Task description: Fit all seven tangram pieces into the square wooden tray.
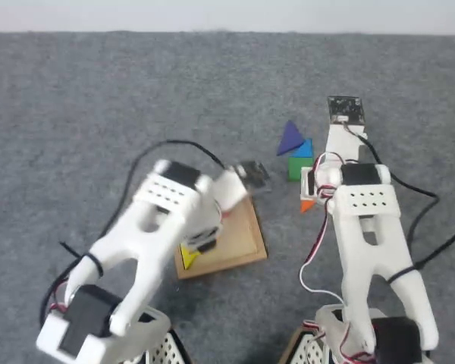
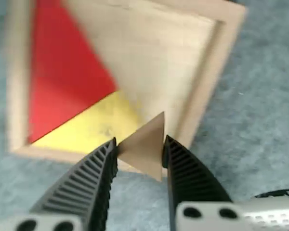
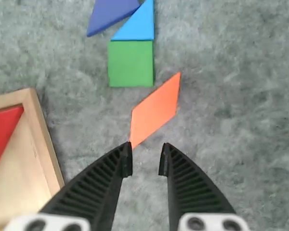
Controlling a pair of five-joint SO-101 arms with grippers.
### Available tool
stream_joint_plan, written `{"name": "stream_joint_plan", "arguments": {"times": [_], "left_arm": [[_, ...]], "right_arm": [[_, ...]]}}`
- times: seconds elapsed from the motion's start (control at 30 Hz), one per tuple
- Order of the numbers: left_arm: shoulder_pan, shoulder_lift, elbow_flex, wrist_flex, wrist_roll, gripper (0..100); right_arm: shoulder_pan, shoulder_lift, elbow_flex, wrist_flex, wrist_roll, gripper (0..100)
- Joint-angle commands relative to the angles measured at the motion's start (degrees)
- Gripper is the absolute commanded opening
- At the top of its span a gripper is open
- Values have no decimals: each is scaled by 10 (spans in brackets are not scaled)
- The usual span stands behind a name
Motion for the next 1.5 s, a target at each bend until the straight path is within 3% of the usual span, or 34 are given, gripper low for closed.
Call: {"name": "stream_joint_plan", "arguments": {"times": [0.0,0.27,0.43,0.7,0.93,1.07,1.33,1.47], "left_arm": [[13,-28,19,-31,-2,126],[18,-24,29,-52,-4,133],[12,-28,43,-71,-4,216],[3,-40,29,-49,-25,218],[-111,-262,43,-55,68,114],[-214,-383,139,-164,161,24],[-404,-429,338,-370,200,13],[-461,-433,366,-390,200,13]], "right_arm": [[7,-29,-5,-2,3,98],[10,-29,-6,-2,3,98],[8,-29,-6,-2,3,98],[8,-29,-6,-2,2,97],[-25,-29,-4,5,11,65],[-121,-26,8,26,59,24],[-324,-22,59,-28,128,20],[-371,-22,69,-33,140,19]]}}
